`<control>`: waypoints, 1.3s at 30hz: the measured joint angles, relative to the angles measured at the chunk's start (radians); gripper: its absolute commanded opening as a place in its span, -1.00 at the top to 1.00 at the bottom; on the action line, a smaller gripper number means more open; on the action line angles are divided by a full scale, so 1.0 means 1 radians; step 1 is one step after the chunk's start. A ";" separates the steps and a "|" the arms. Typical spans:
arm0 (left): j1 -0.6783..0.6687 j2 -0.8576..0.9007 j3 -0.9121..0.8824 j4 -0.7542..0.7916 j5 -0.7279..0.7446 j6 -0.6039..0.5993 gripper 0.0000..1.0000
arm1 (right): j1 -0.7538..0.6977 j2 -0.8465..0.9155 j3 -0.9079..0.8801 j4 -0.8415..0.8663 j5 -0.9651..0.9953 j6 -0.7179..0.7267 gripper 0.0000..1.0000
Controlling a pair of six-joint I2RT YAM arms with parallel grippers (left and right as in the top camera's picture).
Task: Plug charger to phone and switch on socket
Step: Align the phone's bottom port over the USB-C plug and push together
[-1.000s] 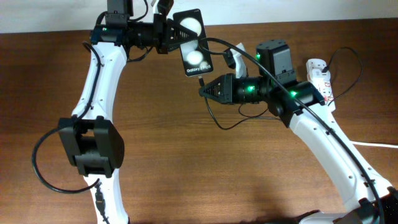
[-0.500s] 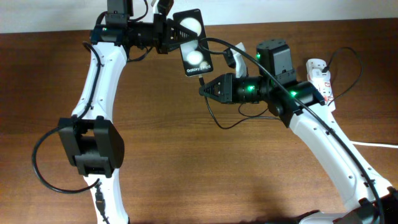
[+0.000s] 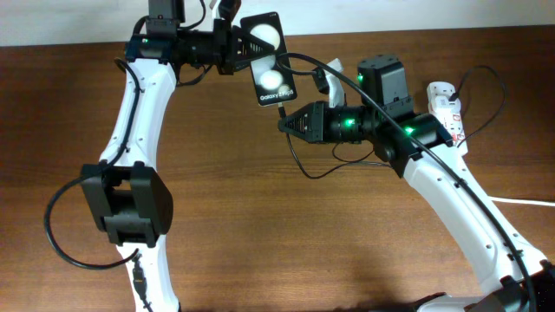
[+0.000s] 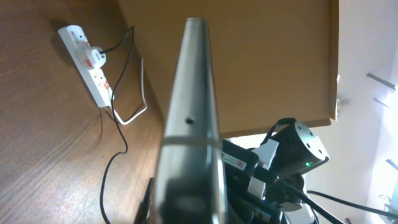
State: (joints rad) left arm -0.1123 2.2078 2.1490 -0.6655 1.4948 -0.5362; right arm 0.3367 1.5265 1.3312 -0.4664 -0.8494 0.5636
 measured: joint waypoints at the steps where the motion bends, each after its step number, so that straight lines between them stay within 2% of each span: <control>1: -0.001 0.000 0.000 0.000 -0.002 0.000 1.00 | 0.000 0.000 0.000 0.000 0.000 0.000 0.92; 39: -0.018 0.000 0.000 0.001 -0.021 0.000 1.00 | -0.016 0.000 -0.010 0.030 -0.005 -0.003 0.92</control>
State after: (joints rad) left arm -0.1307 2.2078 2.1490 -0.6643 1.4738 -0.5362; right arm 0.3210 1.5265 1.3212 -0.4366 -0.8539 0.5610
